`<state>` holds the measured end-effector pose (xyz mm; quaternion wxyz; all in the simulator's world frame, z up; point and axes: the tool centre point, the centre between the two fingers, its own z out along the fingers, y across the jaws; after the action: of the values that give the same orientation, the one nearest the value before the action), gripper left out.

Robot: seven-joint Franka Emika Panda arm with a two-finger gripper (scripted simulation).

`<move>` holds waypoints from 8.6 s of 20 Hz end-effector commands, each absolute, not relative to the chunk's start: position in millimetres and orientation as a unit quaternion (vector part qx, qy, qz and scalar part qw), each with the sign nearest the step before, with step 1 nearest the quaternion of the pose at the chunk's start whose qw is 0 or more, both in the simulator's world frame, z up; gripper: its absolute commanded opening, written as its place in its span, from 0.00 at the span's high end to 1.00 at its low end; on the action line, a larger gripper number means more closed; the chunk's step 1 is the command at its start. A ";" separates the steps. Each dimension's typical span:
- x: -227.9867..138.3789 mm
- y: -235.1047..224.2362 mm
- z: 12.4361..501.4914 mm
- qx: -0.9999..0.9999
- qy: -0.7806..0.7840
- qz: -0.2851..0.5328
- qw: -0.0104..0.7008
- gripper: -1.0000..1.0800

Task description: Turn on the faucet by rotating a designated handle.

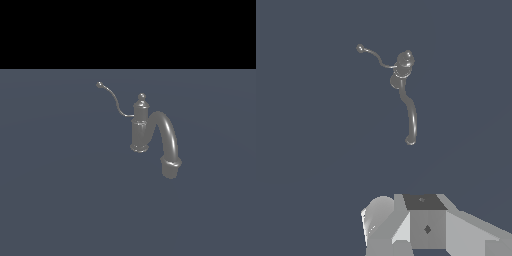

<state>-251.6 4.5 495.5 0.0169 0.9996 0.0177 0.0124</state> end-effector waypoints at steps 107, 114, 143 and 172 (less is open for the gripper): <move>17.9 73.3 241.7 0.744 -0.668 0.000 0.000 1.00; -2.5 70.6 241.7 0.744 -0.668 0.000 0.000 1.00; -70.3 28.4 242.6 0.743 -0.670 0.002 -0.002 1.00; -96.4 -81.7 242.2 0.745 -0.667 0.001 -0.001 1.00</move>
<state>-95.8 -61.8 243.6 -0.0011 0.7525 -0.6586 0.0013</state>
